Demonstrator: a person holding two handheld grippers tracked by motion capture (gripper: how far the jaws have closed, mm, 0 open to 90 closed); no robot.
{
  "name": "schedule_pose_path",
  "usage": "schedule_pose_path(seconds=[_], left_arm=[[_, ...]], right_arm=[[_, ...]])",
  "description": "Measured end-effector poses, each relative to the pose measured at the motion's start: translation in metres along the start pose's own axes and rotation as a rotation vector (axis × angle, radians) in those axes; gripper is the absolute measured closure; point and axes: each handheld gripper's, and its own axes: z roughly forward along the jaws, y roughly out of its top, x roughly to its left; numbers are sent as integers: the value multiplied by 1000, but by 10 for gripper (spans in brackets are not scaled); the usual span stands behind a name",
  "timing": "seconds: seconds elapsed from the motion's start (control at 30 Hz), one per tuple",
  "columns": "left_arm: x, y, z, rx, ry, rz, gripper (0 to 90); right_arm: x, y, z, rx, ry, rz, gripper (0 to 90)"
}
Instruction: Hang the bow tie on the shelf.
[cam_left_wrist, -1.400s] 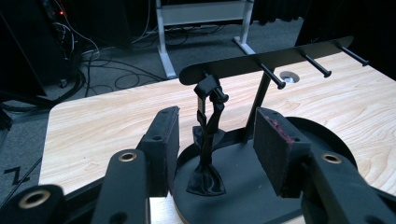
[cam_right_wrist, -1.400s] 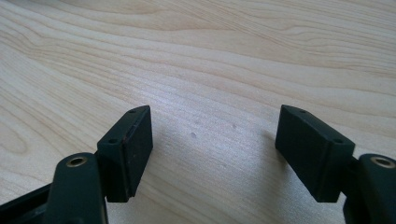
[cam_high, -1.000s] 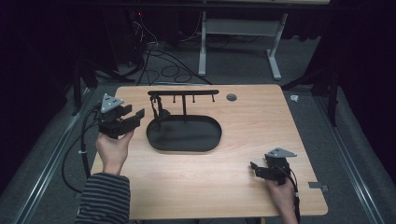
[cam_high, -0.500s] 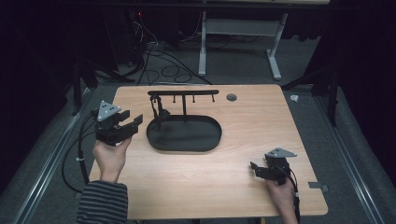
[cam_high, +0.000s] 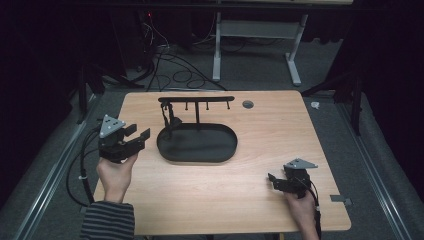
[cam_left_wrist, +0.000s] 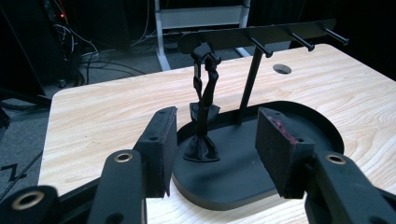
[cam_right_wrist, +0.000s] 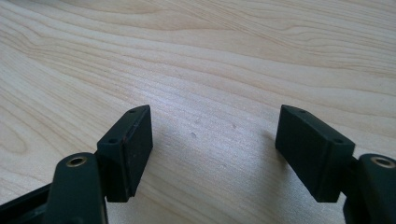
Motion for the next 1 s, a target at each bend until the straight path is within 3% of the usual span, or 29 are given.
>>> schedule_pose_path(seconds=[1.0], left_arm=[[-5, -21, -8, 32, -23, -9, 472]], right_arm=[[0, 0, 0, 2, 0, 0, 288]])
